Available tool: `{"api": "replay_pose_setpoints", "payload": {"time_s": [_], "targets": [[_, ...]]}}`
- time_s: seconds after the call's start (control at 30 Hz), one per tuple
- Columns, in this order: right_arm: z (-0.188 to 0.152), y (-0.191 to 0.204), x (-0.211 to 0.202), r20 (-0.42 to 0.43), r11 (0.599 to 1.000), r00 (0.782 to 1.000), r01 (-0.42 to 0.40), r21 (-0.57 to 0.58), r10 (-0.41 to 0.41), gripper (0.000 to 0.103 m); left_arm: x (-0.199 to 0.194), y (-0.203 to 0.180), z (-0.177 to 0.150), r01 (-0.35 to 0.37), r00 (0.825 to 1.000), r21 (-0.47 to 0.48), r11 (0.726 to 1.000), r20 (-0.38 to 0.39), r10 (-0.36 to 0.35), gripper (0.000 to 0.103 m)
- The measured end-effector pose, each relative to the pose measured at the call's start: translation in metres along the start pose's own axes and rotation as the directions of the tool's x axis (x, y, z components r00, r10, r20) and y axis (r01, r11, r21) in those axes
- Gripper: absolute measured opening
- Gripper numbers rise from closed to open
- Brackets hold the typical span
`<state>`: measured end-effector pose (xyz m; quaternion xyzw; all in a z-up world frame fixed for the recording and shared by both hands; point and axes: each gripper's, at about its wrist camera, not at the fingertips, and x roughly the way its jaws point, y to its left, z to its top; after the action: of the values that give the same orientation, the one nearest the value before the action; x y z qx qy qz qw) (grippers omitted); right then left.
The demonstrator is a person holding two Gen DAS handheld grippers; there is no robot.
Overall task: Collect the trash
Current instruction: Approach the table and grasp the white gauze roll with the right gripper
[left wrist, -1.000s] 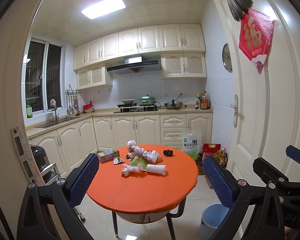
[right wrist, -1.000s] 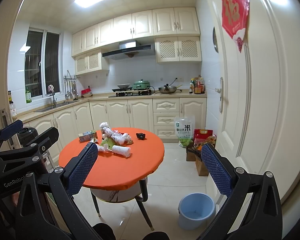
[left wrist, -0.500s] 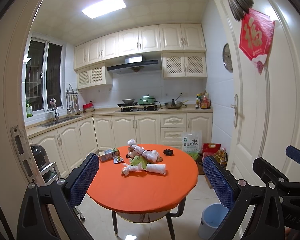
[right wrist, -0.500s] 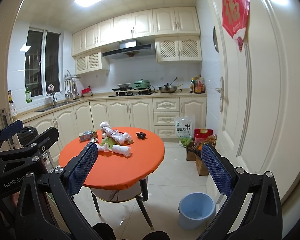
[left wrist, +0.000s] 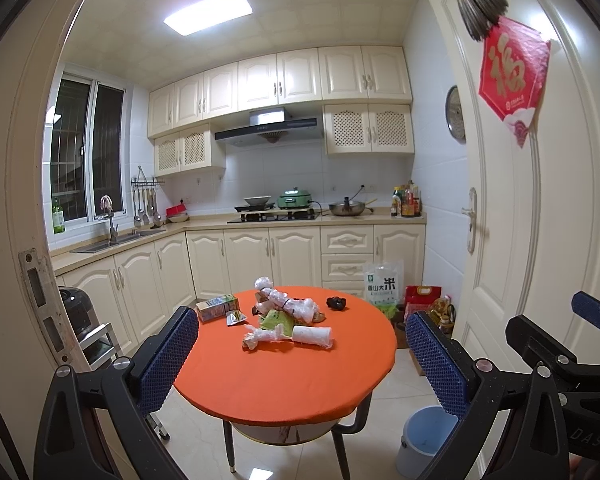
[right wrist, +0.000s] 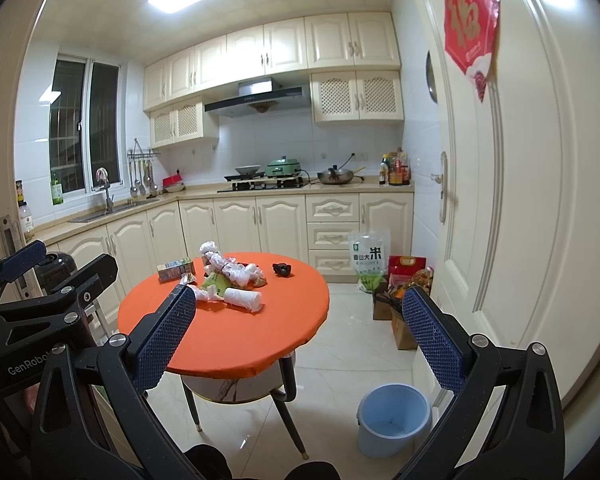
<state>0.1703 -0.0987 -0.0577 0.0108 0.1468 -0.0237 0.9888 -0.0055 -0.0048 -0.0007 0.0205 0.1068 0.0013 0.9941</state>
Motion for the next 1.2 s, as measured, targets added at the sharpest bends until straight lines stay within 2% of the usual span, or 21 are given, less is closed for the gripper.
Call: {"api": "replay_pose_setpoints", "payload": {"time_s": [0.3, 0.53, 0.63, 0.73, 0.87, 0.93, 1.0, 1.03, 1.1, 1.2], "targets": [[-0.006, -0.006, 0.020, -0.021, 1.000, 1.000, -0.014, 0.009, 0.014, 0.103, 0.026, 0.001, -0.003, 0.019, 0.999, -0.013, 1.000, -0.035, -0.020, 0.102], [-0.018, -0.016, 0.076, -0.131, 0.999, 0.991, -0.028, 0.030, 0.032, 0.103, 0.090, 0.019, -0.014, 0.007, 0.986, -0.044, 0.999, -0.168, -0.015, 0.102], [-0.022, -0.018, 0.106, -0.180, 0.999, 0.983, -0.038, 0.032, 0.043, 0.103, 0.125, 0.033, -0.011, 0.011, 0.971, -0.081, 0.997, -0.238, -0.030, 0.102], [-0.025, -0.017, 0.140, -0.225, 0.998, 0.972, -0.054, 0.032, 0.060, 0.103, 0.163, 0.048, -0.011, -0.020, 0.954, -0.107, 0.994, -0.301, -0.013, 0.102], [-0.031, -0.012, 0.193, -0.288, 0.997, 0.955, -0.072, 0.011, 0.072, 0.103, 0.225, 0.070, -0.011, -0.071, 0.918, -0.134, 0.988, -0.395, 0.012, 0.102], [-0.035, -0.007, 0.224, -0.328, 0.996, 0.941, -0.088, -0.009, 0.080, 0.103, 0.260, 0.081, -0.013, -0.084, 0.895, -0.144, 0.986, -0.445, 0.012, 0.102], [-0.039, 0.000, 0.256, -0.366, 0.993, 0.926, -0.110, -0.031, 0.091, 0.103, 0.281, 0.090, -0.016, -0.100, 0.881, -0.146, 0.984, -0.473, 0.020, 0.102], [-0.040, 0.006, 0.274, -0.388, 0.991, 0.916, -0.124, -0.047, 0.096, 0.103, 0.304, 0.095, -0.019, -0.121, 0.867, -0.141, 0.983, -0.498, 0.035, 0.102], [-0.044, 0.018, 0.310, -0.425, 0.984, 0.898, -0.162, -0.079, 0.114, 0.103, 0.326, 0.100, -0.023, -0.133, 0.855, -0.136, 0.982, -0.517, 0.044, 0.102], [-0.048, 0.039, 0.351, -0.466, 0.968, 0.874, -0.218, -0.124, 0.137, 0.103, 0.372, 0.110, -0.027, -0.134, 0.823, -0.148, 0.980, -0.567, 0.027, 0.102]]}}
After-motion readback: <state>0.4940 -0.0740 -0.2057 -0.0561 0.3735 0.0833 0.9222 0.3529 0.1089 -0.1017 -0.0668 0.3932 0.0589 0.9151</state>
